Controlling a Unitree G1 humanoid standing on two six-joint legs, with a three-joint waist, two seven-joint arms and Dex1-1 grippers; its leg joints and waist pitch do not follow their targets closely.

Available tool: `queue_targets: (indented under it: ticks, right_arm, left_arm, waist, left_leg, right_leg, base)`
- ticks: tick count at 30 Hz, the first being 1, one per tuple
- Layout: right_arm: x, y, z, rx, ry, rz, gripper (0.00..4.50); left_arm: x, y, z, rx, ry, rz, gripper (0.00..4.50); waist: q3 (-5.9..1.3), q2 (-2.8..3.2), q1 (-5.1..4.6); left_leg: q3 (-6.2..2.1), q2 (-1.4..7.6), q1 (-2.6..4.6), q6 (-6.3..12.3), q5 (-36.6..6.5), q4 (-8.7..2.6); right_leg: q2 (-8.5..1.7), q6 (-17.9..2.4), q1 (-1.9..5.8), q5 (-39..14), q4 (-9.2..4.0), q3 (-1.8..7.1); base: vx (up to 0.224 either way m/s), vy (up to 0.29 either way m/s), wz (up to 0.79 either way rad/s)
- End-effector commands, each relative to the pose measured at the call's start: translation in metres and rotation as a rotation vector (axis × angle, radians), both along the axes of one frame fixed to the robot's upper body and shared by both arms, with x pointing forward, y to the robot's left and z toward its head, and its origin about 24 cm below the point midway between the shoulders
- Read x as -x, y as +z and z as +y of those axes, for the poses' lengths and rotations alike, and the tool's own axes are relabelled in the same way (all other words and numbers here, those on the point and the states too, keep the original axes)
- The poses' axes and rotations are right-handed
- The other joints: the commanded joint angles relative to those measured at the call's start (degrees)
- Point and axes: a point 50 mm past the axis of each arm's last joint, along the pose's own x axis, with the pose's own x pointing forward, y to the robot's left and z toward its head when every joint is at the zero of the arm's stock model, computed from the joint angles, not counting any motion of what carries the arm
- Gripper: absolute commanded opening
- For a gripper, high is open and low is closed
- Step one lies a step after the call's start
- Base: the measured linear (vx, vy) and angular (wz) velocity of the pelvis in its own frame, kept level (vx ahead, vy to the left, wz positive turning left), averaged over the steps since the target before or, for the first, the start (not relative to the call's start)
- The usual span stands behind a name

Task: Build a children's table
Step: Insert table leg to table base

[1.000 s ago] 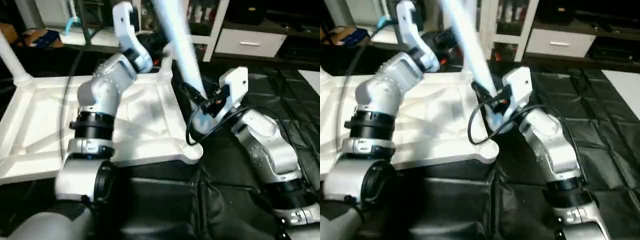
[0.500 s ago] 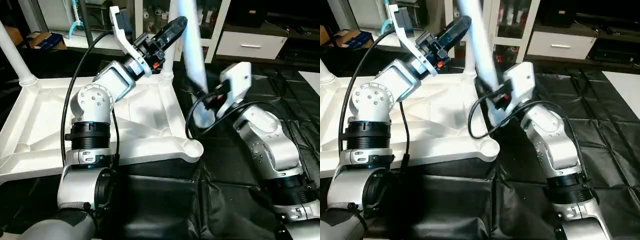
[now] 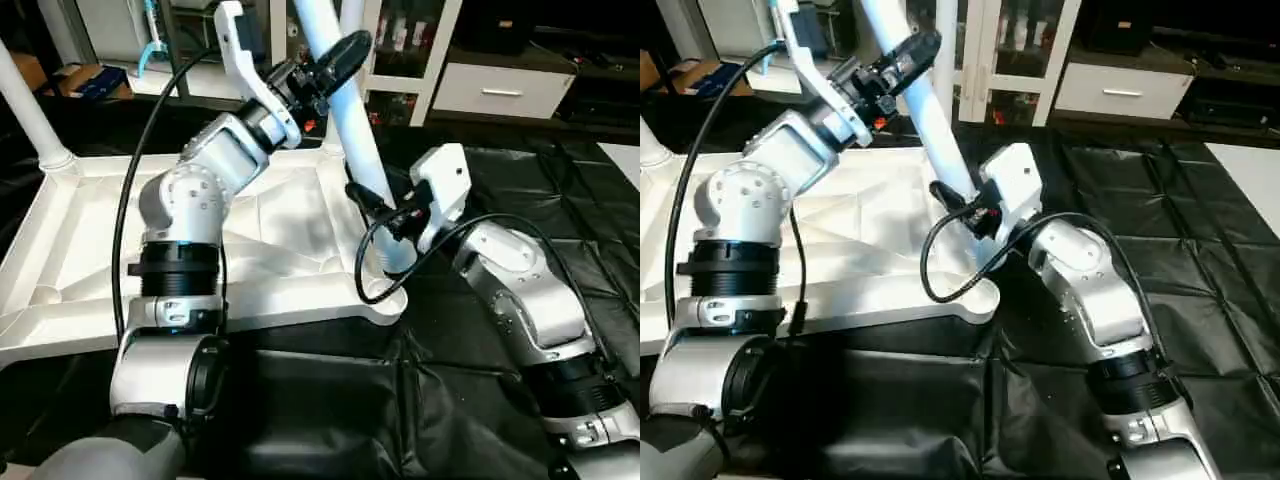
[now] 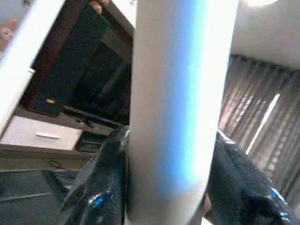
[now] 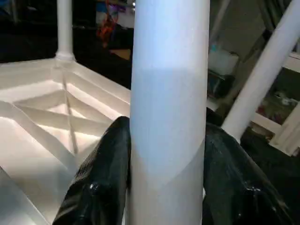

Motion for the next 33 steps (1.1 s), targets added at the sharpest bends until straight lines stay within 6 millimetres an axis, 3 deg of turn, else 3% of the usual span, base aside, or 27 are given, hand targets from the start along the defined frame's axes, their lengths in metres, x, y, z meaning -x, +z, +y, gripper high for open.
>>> queue_targets:
  ticks: [1, 6, 10, 11, 18, 20, 23, 24, 27, 33]
  right_arm:
    - [-0.004, 0.008, -0.003, -0.001, -0.02, -0.017, 1.74]
    - [-0.006, 0.009, -0.002, -0.007, -0.031, -0.024, 1.74]
    - [-0.007, 0.01, -0.002, -0.007, -0.034, -0.03, 1.74]
    - [-0.008, 0.011, -0.001, -0.006, -0.037, -0.039, 1.74]
    - [-0.012, 0.021, -0.002, 0.014, -0.056, -0.091, 1.74]
    - [-0.012, 0.023, -0.002, 0.011, -0.06, -0.108, 2.44]
    - [-0.011, 0.027, -0.002, 0.013, -0.076, -0.138, 2.64]
    - [-0.01, 0.029, -0.001, 0.042, -0.092, -0.161, 2.64]
    - [-0.011, 0.029, 0.001, 0.114, -0.16, -0.197, 2.94]
    - [-0.011, 0.032, 0.007, 0.161, -0.28, -0.252, 3.07]
  left_arm:
    - [0.001, 0.006, -0.004, -0.042, 0.003, -0.04, 2.0]
    - [0.001, 0.007, -0.004, -0.046, 0.019, -0.055, 1.67]
    - [0.002, 0.011, -0.005, -0.036, 0.005, -0.084, 1.64]
    - [0.004, 0.013, -0.006, -0.035, -0.015, -0.107, 1.64]
    - [0.015, 0.019, -0.011, -0.017, -0.084, -0.181, 1.64]
    - [0.016, 0.022, -0.01, -0.008, -0.078, -0.199, 1.64]
    - [0.02, 0.033, -0.006, -0.006, -0.048, -0.298, 1.64]
    - [0.022, 0.039, -0.005, -0.025, -0.023, -0.379, 1.64]
    - [0.027, 0.048, -0.004, -0.025, 0.007, -0.494, 1.63]
    - [0.038, 0.052, -0.008, -0.028, 0.0, -0.588, 1.63]
  waist:
    - [-4.71, 0.33, 0.01]
    - [-4.64, 0.47, -0.03]
    - [-4.56, 0.5, -0.06]
    - [-4.6, 0.79, 0.01]
    - [-4.65, 0.61, -0.06]
    - [-4.61, 0.65, -0.06]
    - [-4.59, 0.71, 0.15]
    - [-4.62, 0.46, 0.05]
    - [-4.54, 0.45, -0.07]
    - [-4.54, 0.24, -0.39]
  left_leg:
    - [-1.46, 2.61, 1.49, 1.53, -4.9, -3.89]
    - [-1.4, 2.66, 1.54, 1.99, -5.2, -3.89]
    - [-1.44, 2.68, 1.59, 1.37, -6.3, -3.99]
    - [-1.48, 2.65, 1.61, 1.18, -6.2, -3.97]
    - [-1.37, 2.7, 1.6, 1.49, -5.2, -3.91]
    - [-1.38, 2.75, 1.64, 1.41, -5.7, -3.92]
    - [-1.39, 2.73, 1.8, 0.9, -6.2, -4.0]
    - [-1.37, 2.71, 1.67, 0.89, -6.0, -4.02]
    - [-1.51, 2.66, 1.49, 0.54, -5.3, -4.05]
    - [-1.37, 2.66, 1.59, -0.11, -5.6, -4.07]
  right_leg:
    - [-3.72, -14.2, 3.4, -0.7, -2.9, 1.79]
    - [-3.74, -15.0, 3.33, -0.4, -2.9, 1.75]
    - [-3.71, -14.8, 3.3, -2.0, -3.07, 1.75]
    - [-3.74, -14.7, 3.31, -1.8, -3.01, 1.75]
    - [-3.72, -15.3, 3.34, 0.6, -2.71, 1.75]
    - [-3.73, -15.3, 3.34, -0.1, -2.79, 1.77]
    - [-3.67, -15.0, 3.21, -0.9, -2.98, 1.77]
    - [-3.6, -14.8, 3.32, -0.6, -2.9, 1.77]
    - [-3.68, -13.9, 3.35, -1.1, -2.93, 1.79]
    - [-3.64, -13.2, 3.28, -1.9, -2.82, 1.89]
  base:
    - [0.0, 0.0, 0.0]
    - [0.0, 0.0, 0.0]
    - [0.0, 0.0, 0.0]
    - [0.0, 0.0, 0.0]
    - [0.0, 0.0, 0.0]
    - [0.0, 0.0, 0.0]
    - [0.0, 0.0, 0.0]
    - [0.0, 0.0, 0.0]
    - [0.0, 0.0, 0.0]
    - [0.0, 0.0, 0.0]
